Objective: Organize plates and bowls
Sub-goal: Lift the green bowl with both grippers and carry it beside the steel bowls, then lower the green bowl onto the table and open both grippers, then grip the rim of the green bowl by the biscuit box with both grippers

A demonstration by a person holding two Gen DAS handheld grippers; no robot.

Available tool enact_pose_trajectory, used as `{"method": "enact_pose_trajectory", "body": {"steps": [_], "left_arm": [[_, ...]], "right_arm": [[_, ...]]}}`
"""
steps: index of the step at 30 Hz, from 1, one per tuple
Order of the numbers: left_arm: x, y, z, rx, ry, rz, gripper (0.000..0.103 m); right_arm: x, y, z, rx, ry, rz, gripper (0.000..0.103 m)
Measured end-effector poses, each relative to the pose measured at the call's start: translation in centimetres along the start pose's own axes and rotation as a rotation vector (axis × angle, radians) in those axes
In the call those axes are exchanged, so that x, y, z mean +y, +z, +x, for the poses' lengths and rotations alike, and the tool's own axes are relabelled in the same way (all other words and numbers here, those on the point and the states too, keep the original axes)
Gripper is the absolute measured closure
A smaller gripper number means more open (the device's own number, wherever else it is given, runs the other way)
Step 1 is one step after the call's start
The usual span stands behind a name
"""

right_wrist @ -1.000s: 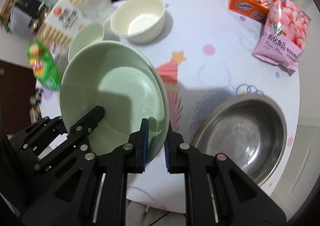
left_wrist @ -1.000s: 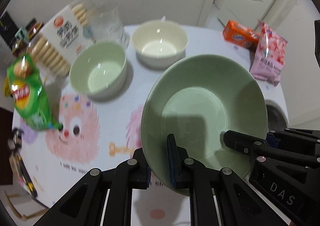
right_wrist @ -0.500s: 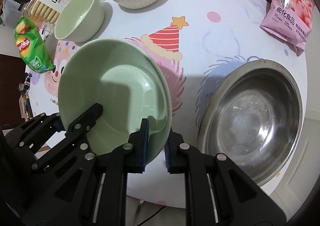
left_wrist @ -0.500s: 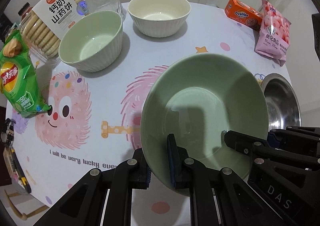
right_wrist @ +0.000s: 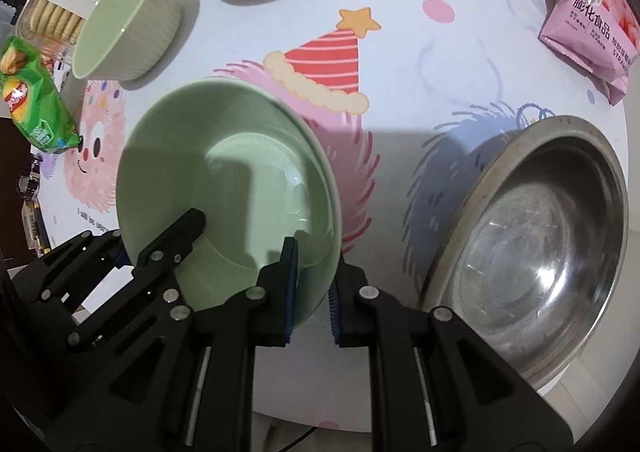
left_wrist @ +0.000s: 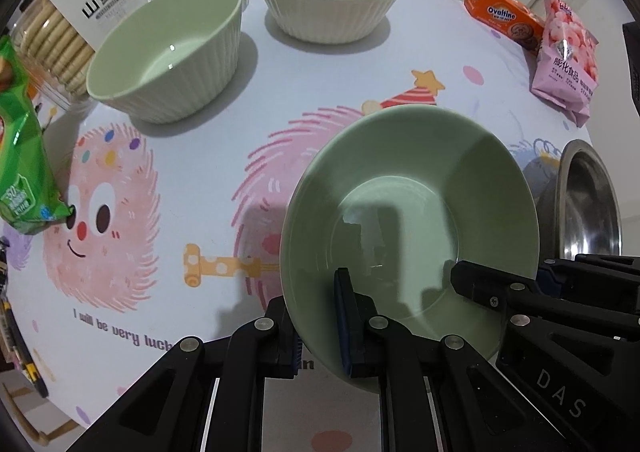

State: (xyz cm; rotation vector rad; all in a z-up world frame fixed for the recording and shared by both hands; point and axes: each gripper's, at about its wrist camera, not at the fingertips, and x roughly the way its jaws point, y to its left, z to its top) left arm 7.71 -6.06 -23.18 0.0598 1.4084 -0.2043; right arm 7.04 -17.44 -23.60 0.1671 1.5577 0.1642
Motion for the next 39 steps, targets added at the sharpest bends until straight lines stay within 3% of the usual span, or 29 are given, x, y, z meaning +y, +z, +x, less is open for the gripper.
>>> {"method": "enact_pose_trajectory", "body": {"steps": [9, 10, 12, 13, 14, 15, 17, 19, 30, 39], "left_arm": [[0.2, 0.3, 0.0, 0.008, -0.008, -0.018, 0.088], [0.5, 0.3, -0.1, 0.004, -0.025, -0.03, 0.082], [1.5, 0.4, -0.5, 0.005, -0.03, -0.063, 0.051], [2.3, 0.3, -0.8, 0.0, -0.007, -0.088, 0.025], [3.0, 0.3, -1.2, -0.011, 0.005, -0.114, 0.011], [3.9, 0.2, -1.7, -0.02, -0.001, -0.142, 0.01], [5.2, 0.0, -2.8, -0.027, -0.011, -0.189, 0.0], [6.1, -0.2, -4.1, -0.049, 0.002, -0.212, 0.0], [6.8, 0.7, -11.2, -0.197, 0.089, -0.198, 0.0], [8.5, 2.3, -12.1, -0.181, 0.105, -0.202, 0.0]], "right_arm": [[-0.4, 0.4, 0.5, 0.018, 0.04, 0.063, 0.083], [-0.7, 0.5, 0.4, 0.017, 0.063, 0.078, 0.076], [-1.2, 0.4, -0.2, 0.005, 0.047, 0.098, 0.064], [-1.5, 0.3, -0.8, -0.017, 0.042, 0.1, 0.062], [-1.6, 0.2, -1.3, -0.027, 0.062, 0.103, 0.061], [-1.8, 0.2, -1.6, -0.028, 0.087, 0.109, 0.054], [-1.7, 0.2, -2.5, -0.029, 0.169, 0.126, 0.026], [-1.3, 0.3, -3.7, -0.071, 0.16, 0.119, 0.0], [0.7, 1.2, -9.0, -0.212, 0.191, 0.099, 0.0], [2.6, 3.2, -11.9, -0.285, 0.208, 0.077, 0.0]]}}
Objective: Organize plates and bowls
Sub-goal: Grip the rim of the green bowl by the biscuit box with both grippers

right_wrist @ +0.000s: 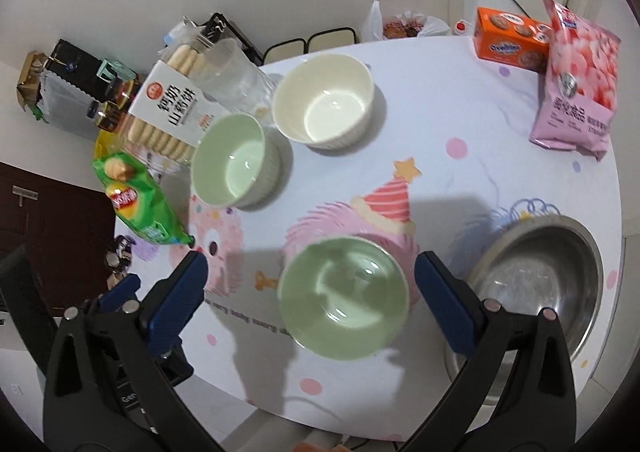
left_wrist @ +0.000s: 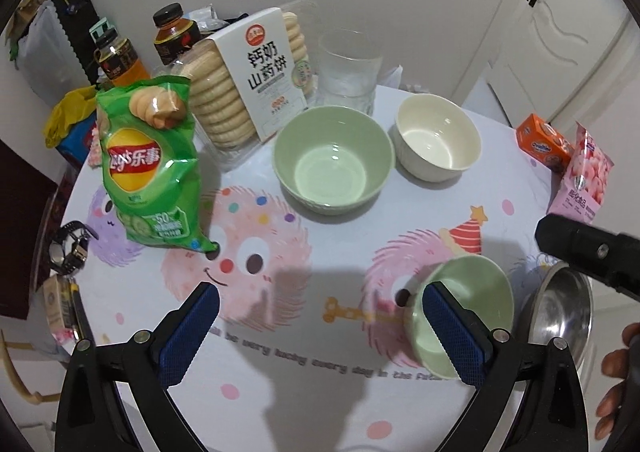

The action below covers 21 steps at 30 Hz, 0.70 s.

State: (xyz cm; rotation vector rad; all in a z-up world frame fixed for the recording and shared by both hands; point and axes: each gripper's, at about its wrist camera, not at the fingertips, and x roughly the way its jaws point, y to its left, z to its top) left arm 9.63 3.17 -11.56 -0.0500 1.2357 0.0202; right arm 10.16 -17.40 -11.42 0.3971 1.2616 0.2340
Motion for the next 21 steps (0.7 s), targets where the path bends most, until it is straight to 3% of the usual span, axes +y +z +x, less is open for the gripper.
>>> {"method": "enact_pose_trajectory", "body": {"steps": [5, 11, 21], "left_arm": [[1.7, 1.3, 1.2, -0.014, -0.016, 0.021, 0.0], [2.3, 3.9, 4.9, 0.049, -0.075, 0.102, 0.0], [2.2, 7.6, 9.8, 0.089, -0.105, 0.148, 0.0]], "right_arm": [[1.4, 1.9, 1.4, 0.0, 0.03, 0.011, 0.0], [1.8, 4.2, 6.1, 0.127, 0.096, 0.128, 0.0], [2.5, 6.6, 12.0, 0.209, 0.068, 0.247, 0.0]]}}
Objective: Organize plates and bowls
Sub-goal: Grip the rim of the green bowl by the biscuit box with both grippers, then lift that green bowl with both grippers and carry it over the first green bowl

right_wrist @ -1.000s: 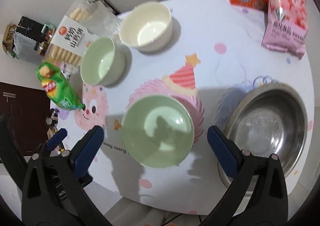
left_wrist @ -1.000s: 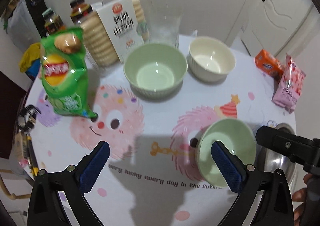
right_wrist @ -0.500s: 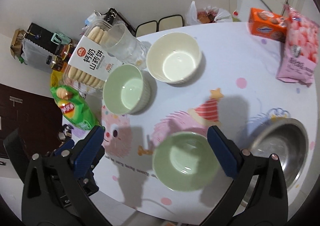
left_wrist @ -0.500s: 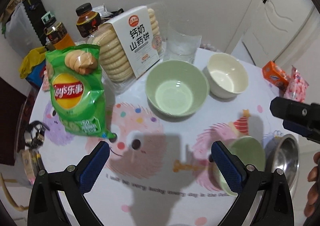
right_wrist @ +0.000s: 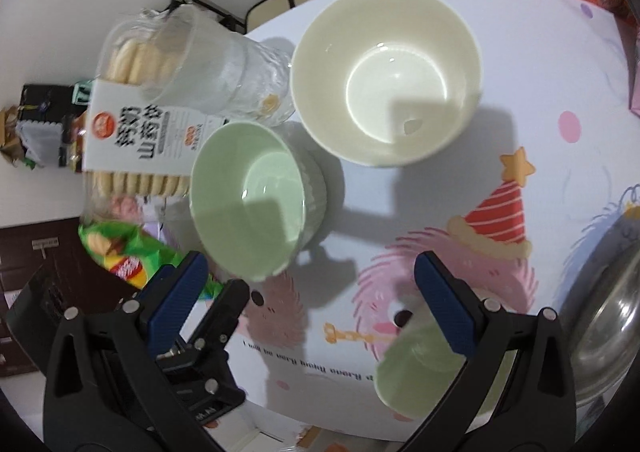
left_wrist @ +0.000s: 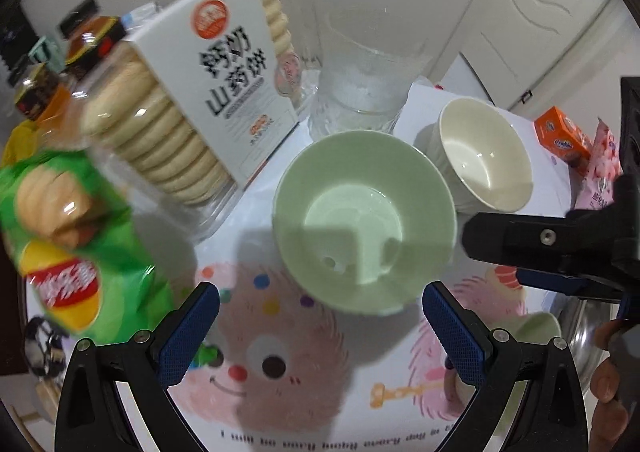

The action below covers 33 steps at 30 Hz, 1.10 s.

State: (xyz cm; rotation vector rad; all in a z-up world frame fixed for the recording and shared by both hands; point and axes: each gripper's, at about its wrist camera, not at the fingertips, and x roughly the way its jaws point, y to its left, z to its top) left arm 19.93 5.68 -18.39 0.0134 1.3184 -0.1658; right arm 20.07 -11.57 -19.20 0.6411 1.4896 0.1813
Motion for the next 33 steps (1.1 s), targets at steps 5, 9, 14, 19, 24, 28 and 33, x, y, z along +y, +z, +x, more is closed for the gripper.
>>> {"method": "enact_pose_trajectory", "body": {"steps": [5, 9, 14, 19, 24, 28, 33], "left_arm": [[0.5, 0.8, 2.6, 0.04, -0.032, -0.006, 0.001], [1.1, 1.1, 4.1, 0.067, -0.004, 0.004, 0.068], [1.1, 1.7, 4.7, 0.062, 0.01, 0.022, 0.085], [0.8, 2.0, 4.8, 0.049, 0.011, 0.01, 0.089], [1.7, 0.7, 4.1, 0.034, 0.018, -0.009, 0.091], [2.1, -0.3, 3.4, 0.032, 0.014, -0.028, 0.091], [2.4, -1.1, 1.3, 0.011, 0.025, -0.038, 0.091]], "right_arm": [[0.1, 1.5, 2.5, 0.017, 0.0, 0.047, 0.006], [0.3, 2.2, 4.0, 0.039, -0.035, 0.055, 0.042], [0.6, 2.3, 5.0, 0.048, -0.051, 0.028, 0.081], [1.4, 1.8, 4.9, 0.035, -0.112, -0.06, 0.089], [2.2, 0.4, 5.0, 0.03, -0.158, -0.139, 0.089], [2.5, -0.8, 5.0, 0.029, -0.161, -0.171, 0.089], [3.6, -2.4, 4.7, 0.026, -0.149, -0.2, 0.089]]}}
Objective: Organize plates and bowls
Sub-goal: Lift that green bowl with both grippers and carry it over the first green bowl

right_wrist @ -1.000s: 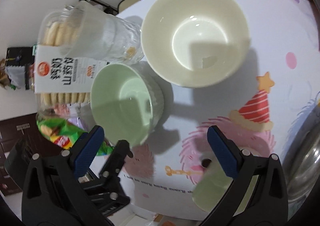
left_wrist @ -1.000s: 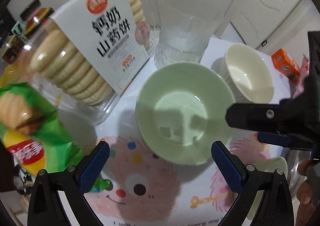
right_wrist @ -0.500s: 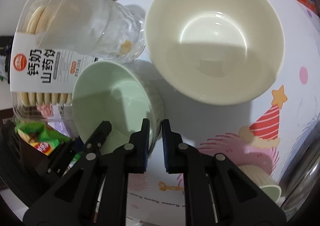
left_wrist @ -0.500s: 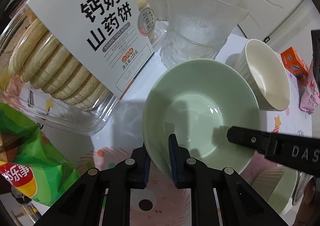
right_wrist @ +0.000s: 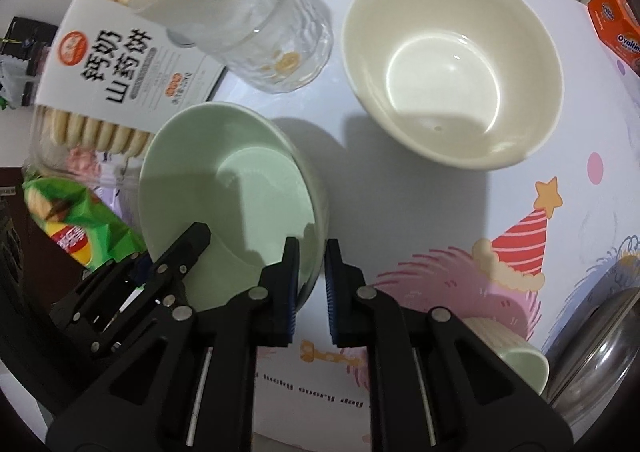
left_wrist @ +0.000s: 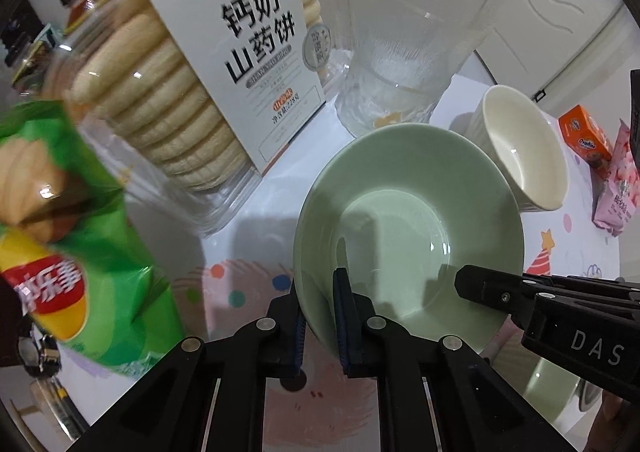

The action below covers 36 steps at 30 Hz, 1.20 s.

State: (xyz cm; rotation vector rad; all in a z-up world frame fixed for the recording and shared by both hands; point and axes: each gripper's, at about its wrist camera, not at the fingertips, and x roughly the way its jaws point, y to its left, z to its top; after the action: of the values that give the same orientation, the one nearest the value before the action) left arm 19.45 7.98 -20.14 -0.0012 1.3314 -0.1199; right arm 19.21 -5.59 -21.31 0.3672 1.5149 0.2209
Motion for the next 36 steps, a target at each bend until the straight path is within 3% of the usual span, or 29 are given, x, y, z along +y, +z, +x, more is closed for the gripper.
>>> {"method": "enact_pose_trajectory", "body": {"steps": [8, 14, 20, 25, 36], "left_arm": [[-1.8, -1.2, -4.9, -0.046, -0.007, 0.017, 0.091], [-6.1, -2.2, -7.9, -0.07, -0.025, 0.094, 0.091], [-11.3, -3.6, -8.2, -0.062, -0.064, 0.158, 0.091], [-14.9, -5.2, -7.4, -0.041, -0.057, 0.234, 0.091], [-15.1, -7.9, -4.9, 0.025, -0.039, 0.231, 0.091]], "right_arm": [[-1.0, -2.7, -4.8, -0.039, 0.034, 0.001, 0.089], [-3.6, -5.4, -8.5, -0.085, 0.016, 0.027, 0.09], [-7.8, -7.6, -12.0, -0.14, -0.025, 0.058, 0.089], [-10.7, -9.2, -11.8, -0.136, -0.035, 0.117, 0.089], [-12.9, -11.2, -9.5, -0.077, -0.031, 0.134, 0.089]]}}
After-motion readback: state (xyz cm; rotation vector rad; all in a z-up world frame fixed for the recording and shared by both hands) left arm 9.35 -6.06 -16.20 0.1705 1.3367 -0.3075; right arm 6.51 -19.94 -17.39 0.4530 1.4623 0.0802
